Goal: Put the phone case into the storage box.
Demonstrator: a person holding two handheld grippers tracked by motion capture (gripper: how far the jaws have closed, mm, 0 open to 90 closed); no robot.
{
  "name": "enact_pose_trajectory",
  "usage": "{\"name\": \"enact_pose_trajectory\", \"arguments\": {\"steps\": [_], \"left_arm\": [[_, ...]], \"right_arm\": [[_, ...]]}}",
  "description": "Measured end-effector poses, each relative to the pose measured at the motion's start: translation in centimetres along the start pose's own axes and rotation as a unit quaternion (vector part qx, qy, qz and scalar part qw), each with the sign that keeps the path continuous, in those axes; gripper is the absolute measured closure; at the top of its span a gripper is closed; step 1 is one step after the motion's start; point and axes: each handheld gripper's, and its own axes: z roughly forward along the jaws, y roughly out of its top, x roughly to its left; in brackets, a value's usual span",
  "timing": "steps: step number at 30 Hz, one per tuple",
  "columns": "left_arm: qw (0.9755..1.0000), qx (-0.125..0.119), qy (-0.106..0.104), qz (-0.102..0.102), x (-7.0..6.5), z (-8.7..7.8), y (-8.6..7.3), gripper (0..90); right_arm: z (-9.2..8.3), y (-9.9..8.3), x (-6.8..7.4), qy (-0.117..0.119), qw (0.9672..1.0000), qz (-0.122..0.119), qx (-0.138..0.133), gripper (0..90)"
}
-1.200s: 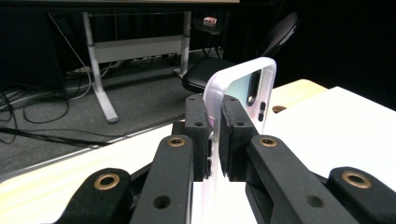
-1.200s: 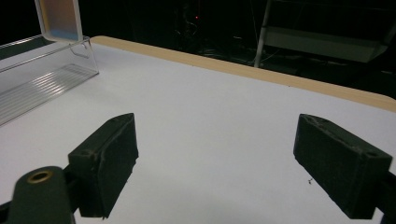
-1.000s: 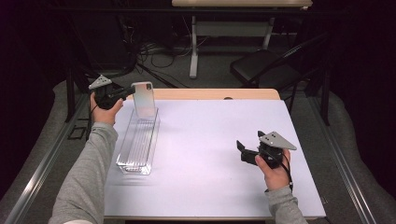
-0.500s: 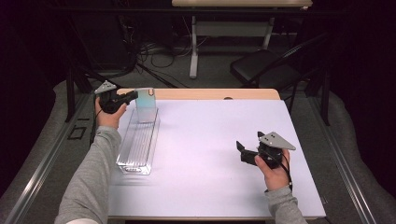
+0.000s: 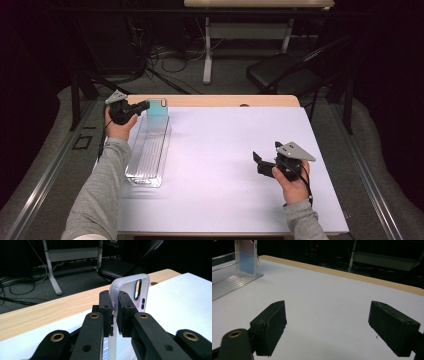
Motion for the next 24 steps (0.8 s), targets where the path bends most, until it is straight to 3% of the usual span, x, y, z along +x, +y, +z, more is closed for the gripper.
{"name": "enact_pose_trajectory", "arguments": {"steps": [16, 24], "left_arm": [[0.9998, 0.007, 0.011, 0.017, 0.22, 0.02, -0.03, 82.7], [0.9996, 0.012, 0.022, 0.011, 0.74, -0.09, -0.2, 82.3]], "right_arm": [[0.12, -0.19, 0.04, 0.002, 1.0, 0.001, 0.003, 14.5], [0.21, -0.25, 0.09, 0.002, 1.0, 0.001, 0.004, 14.5]]}}
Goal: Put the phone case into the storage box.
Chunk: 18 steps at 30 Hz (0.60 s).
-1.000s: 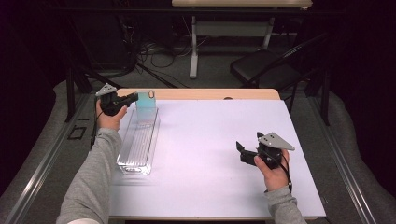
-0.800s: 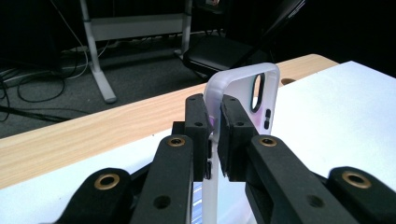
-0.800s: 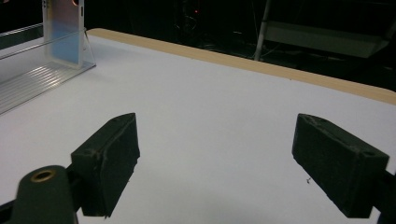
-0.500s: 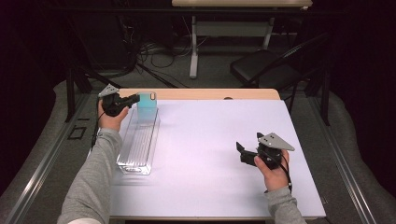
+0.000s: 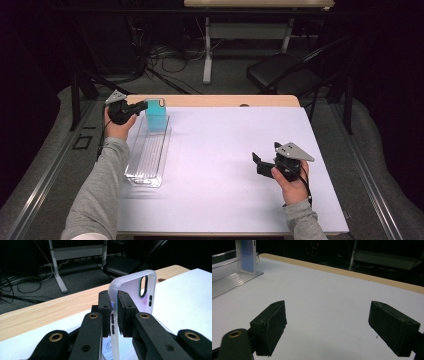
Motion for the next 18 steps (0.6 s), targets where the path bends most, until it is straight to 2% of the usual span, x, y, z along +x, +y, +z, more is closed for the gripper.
{"name": "enact_pose_trajectory", "arguments": {"steps": [8, 11, 18], "left_arm": [[0.9999, 0.004, 0.011, -0.01, 0.7, -0.1, -0.3, 82.4], [0.9998, 0.001, 0.006, -0.019, 1.0, -0.1, -0.5, 82.5], [0.9997, -0.003, 0.004, -0.024, 1.0, 0.0, -0.6, 82.8]], "right_arm": [[0.1, -0.1, 0.0, 0.0, 1.0, -0.001, 0.002, 14.5], [0.1, -0.1, 0.0, 0.0, 1.0, -0.001, 0.002, 14.5], [0.2, -0.2, 0.0, -0.001, 1.0, 0.0, 0.005, 14.5]]}}
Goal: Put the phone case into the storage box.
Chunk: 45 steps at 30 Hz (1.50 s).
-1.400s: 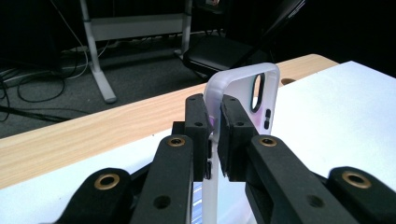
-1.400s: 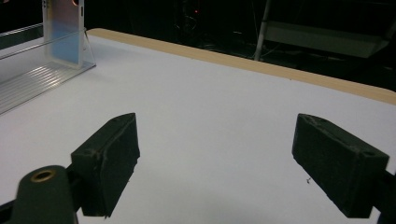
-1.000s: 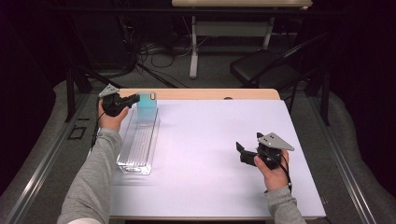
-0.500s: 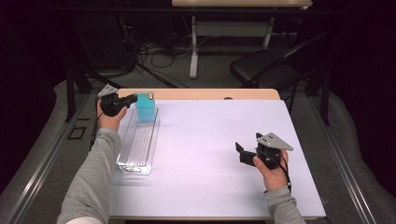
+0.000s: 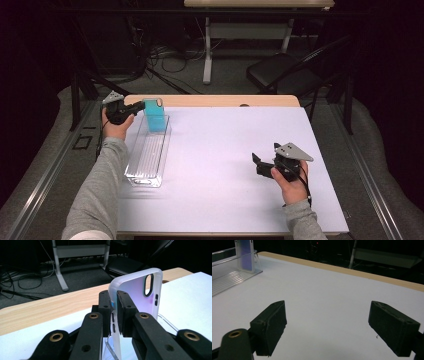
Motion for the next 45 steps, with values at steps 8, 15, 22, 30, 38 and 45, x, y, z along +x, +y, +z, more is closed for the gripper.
{"name": "enact_pose_trajectory", "arguments": {"steps": [8, 15, 22, 30, 38, 45], "left_arm": [[1.0, 0.001, 0.007, 0.002, -0.14, 0.07, 0.05, 82.2], [0.9999, 0.001, 0.014, -0.005, -0.07, 0.16, -0.02, 74.7], [0.9997, -0.003, 0.019, -0.016, -0.08, 0.1, 0.04, 64.6], [0.9992, 0.002, 0.028, -0.027, -0.03, -0.32, 0.2, 53.0], [0.9987, -0.003, 0.039, -0.033, -0.04, -0.6, 0.39, 45.3], [0.9984, 0.0, 0.046, -0.034, -0.08, -0.8, 0.52, 42.2]], "right_arm": [[0.02, -0.02, -0.02, 0.0, 1.0, 0.002, 0.0, 14.5], [0.06, -0.04, 0.01, 0.001, 1.0, 0.001, 0.0, 14.5], [0.11, -0.06, 0.04, 0.001, 1.0, 0.0, 0.001, 14.5], [0.11, -0.08, 0.05, 0.003, 1.0, -0.001, 0.0, 14.5], [0.14, -0.17, 0.01, 0.003, 1.0, 0.0, -0.002, 14.5], [0.17, -0.18, 0.0, 0.004, 1.0, -0.003, -0.001, 14.5]]}}
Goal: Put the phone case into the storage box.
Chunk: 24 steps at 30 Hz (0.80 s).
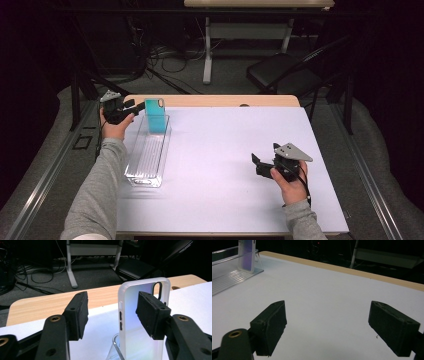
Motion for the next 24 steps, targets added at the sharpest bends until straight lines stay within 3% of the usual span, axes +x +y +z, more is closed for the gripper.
{"name": "enact_pose_trajectory", "arguments": {"steps": [10, 17, 24], "left_arm": [[0.9999, 0.001, 0.012, -0.006, 0.2, -0.7, 0.3, 39.5], [0.9998, 0.0, 0.019, 0.002, -0.1, -1.1, 0.6, 39.2], [0.9999, -0.012, 0.012, -0.003, -0.4, -2.0, 1.1, 39.3]], "right_arm": [[0.0, 0.0, 0.0, 0.001, 1.0, -0.002, -0.001, 14.6], [0.1, -0.1, 0.0, 0.006, 1.0, -0.003, 0.003, 14.6], [0.0, 0.0, -0.1, 0.004, 1.0, 0.003, -0.001, 14.6]]}}
